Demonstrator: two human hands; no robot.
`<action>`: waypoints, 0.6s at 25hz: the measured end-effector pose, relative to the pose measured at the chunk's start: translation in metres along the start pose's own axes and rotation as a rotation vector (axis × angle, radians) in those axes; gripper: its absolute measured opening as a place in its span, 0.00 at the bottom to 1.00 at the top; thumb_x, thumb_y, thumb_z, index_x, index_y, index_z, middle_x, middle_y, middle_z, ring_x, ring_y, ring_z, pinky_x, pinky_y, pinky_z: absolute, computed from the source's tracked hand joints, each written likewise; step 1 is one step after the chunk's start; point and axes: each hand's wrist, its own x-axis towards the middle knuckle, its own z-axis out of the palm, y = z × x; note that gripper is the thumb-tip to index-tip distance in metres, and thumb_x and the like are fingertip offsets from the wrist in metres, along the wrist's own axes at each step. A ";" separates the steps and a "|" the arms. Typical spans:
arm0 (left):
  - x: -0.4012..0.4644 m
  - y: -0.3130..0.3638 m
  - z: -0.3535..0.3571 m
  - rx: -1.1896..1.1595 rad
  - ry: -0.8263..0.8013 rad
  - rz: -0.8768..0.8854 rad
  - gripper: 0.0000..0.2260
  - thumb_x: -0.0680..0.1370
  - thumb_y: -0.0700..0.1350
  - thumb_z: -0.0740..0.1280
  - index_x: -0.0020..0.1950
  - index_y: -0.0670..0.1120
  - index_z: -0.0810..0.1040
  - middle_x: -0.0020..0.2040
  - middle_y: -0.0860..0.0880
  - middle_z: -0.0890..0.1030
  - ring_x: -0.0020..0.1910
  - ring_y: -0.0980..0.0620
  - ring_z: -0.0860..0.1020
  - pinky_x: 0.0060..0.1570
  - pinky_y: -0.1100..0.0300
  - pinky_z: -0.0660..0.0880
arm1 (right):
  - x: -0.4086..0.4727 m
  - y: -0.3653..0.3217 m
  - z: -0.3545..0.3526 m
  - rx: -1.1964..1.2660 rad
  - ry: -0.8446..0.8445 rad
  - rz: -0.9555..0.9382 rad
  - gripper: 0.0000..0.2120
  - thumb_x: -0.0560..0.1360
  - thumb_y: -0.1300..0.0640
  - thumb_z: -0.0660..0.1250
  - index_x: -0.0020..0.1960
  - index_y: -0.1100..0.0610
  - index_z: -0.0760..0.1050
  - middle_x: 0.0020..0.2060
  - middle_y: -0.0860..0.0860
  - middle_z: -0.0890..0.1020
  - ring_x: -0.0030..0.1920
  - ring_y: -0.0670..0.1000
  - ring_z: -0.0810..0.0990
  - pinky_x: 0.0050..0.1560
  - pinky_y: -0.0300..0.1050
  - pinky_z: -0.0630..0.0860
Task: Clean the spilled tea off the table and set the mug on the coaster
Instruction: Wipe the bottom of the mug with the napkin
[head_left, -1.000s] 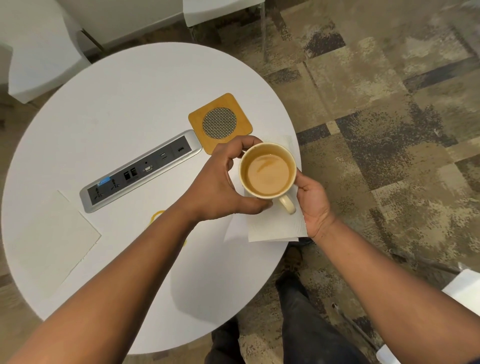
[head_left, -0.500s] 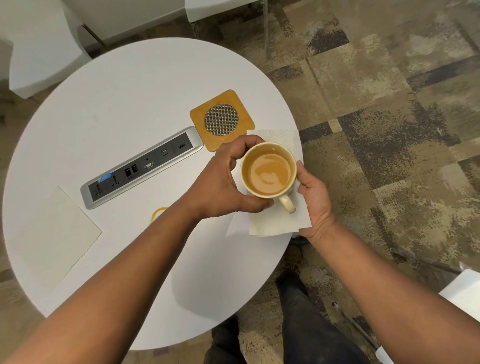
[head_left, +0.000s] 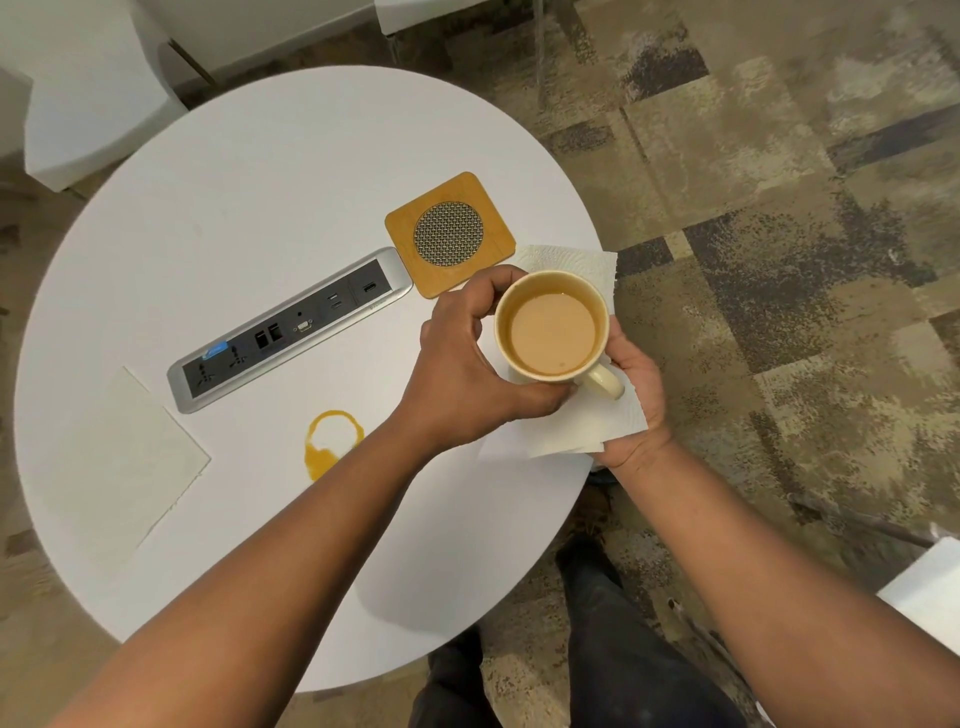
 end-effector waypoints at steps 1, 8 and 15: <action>0.000 0.000 0.000 -0.004 0.006 0.000 0.36 0.62 0.54 0.83 0.67 0.52 0.74 0.62 0.56 0.78 0.64 0.52 0.76 0.62 0.51 0.75 | 0.000 0.000 0.000 -0.002 -0.002 -0.002 0.25 0.84 0.43 0.52 0.73 0.58 0.68 0.58 0.59 0.81 0.58 0.58 0.81 0.57 0.55 0.80; 0.009 -0.009 -0.016 -0.039 -0.131 0.022 0.37 0.61 0.48 0.85 0.66 0.50 0.74 0.61 0.54 0.79 0.62 0.48 0.77 0.61 0.56 0.75 | 0.002 -0.004 -0.011 -0.078 0.030 0.026 0.25 0.83 0.43 0.54 0.72 0.55 0.73 0.64 0.59 0.79 0.65 0.60 0.77 0.65 0.61 0.73; 0.011 -0.012 -0.027 -0.016 -0.233 0.042 0.38 0.60 0.47 0.86 0.66 0.49 0.74 0.61 0.53 0.79 0.62 0.46 0.77 0.60 0.55 0.75 | -0.004 -0.009 -0.010 -0.214 0.064 0.008 0.23 0.83 0.44 0.54 0.63 0.55 0.82 0.55 0.58 0.85 0.53 0.57 0.85 0.48 0.54 0.82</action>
